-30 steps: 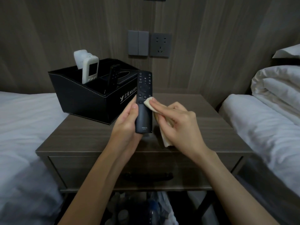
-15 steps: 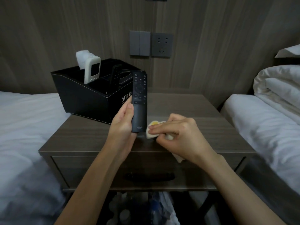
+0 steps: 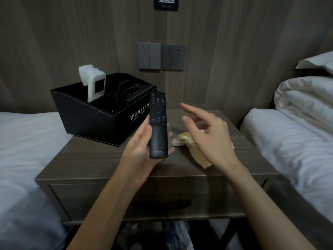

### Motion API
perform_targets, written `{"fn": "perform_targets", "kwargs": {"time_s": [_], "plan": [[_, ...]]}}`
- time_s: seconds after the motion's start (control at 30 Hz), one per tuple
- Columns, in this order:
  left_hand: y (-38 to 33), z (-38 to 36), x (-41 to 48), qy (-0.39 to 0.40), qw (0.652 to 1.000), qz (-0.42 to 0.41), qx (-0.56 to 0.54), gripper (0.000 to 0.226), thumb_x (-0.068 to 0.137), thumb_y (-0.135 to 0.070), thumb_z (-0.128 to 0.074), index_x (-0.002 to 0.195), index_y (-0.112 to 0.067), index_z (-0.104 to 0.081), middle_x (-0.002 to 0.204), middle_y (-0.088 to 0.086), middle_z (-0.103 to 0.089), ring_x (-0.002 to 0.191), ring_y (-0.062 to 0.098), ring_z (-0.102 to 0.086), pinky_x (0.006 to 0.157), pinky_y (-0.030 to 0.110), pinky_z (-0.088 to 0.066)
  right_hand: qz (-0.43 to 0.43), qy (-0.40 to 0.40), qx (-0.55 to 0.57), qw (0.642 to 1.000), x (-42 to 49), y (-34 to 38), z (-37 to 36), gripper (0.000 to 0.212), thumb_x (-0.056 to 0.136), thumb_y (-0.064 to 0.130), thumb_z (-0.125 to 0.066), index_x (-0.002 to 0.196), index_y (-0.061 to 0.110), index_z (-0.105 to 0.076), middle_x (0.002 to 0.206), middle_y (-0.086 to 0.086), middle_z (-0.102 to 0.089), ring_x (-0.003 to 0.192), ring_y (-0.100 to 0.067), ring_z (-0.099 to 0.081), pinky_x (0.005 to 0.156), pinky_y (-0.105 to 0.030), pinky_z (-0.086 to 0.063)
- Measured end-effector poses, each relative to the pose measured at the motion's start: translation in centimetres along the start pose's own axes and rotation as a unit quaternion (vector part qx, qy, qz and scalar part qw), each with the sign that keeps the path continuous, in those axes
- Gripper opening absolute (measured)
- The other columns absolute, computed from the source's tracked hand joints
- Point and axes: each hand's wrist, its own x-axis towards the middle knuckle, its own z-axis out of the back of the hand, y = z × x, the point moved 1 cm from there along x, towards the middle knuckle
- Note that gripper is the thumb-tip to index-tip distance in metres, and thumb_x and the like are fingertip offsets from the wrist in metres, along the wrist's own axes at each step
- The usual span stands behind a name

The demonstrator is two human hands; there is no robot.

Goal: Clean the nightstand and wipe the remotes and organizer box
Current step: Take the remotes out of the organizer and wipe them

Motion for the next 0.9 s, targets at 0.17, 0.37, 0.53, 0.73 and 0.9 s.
{"fn": "perform_targets", "kwargs": {"time_s": [0.17, 0.37, 0.53, 0.73, 0.9], "plan": [[0.7, -0.7, -0.5, 0.026, 0.994, 0.0, 0.107, 0.045, 0.091, -0.026, -0.052, 0.133, -0.041, -0.051, 0.118, -0.003, -0.07, 0.101, 0.018, -0.069, 0.086, 0.038, -0.053, -0.057, 0.012, 0.098, 0.993, 0.8, 0.7, 0.1, 0.042, 0.089, 0.039, -0.065, 0.13, 0.034, -0.058, 0.119, 0.017, -0.066, 0.098, 0.007, -0.062, 0.082, -0.012, -0.05], [0.6, -1.7, -1.3, 0.002, 0.957, -0.105, 0.272, 0.047, 0.086, -0.01, -0.067, 0.119, -0.043, -0.057, 0.106, -0.028, -0.067, 0.106, -0.011, -0.059, 0.087, 0.01, -0.049, -0.139, -0.002, 0.196, 0.971, 1.0, 0.5, -0.4, 0.045, 0.077, 0.037, -0.078, 0.119, 0.029, -0.066, 0.108, 0.007, -0.072, 0.101, -0.004, -0.068, 0.088, -0.035, -0.057], [-0.1, -1.4, -1.4, -0.055, 0.925, -0.174, 0.332, 0.06, 0.074, -0.017, -0.078, 0.122, -0.042, -0.054, 0.108, -0.01, -0.066, 0.096, 0.0, -0.065, 0.076, 0.011, -0.05, -0.154, 0.012, 0.309, 0.938, 1.3, 1.5, 0.1, 0.034, 0.084, 0.009, -0.072, 0.116, 0.017, -0.064, 0.093, -0.006, -0.076, 0.088, -0.015, -0.073, 0.074, -0.029, -0.059], [-1.5, -0.5, -1.1, 0.028, 0.98, -0.006, 0.198, 0.044, 0.082, -0.038, -0.053, 0.125, -0.029, -0.06, 0.107, 0.01, -0.071, 0.101, 0.018, -0.069, 0.071, 0.02, -0.055, -0.177, 0.042, 0.396, 0.9, 2.0, 1.5, 0.4, 0.03, 0.086, 0.008, -0.068, 0.115, 0.009, -0.061, 0.101, -0.009, -0.074, 0.095, -0.021, -0.071, 0.076, -0.03, -0.056], [-1.9, -0.9, -1.5, 0.088, 0.986, 0.058, 0.129, 0.041, 0.087, -0.032, -0.048, 0.127, -0.025, -0.057, 0.112, 0.008, -0.071, 0.102, 0.024, -0.068, 0.086, 0.035, -0.057, -0.181, 0.074, 0.485, 0.853, 2.4, 1.9, 0.3, 0.039, 0.078, 0.007, -0.068, 0.117, 0.005, -0.062, 0.1, -0.007, -0.072, 0.09, -0.015, -0.071, 0.074, -0.023, -0.057]]}}
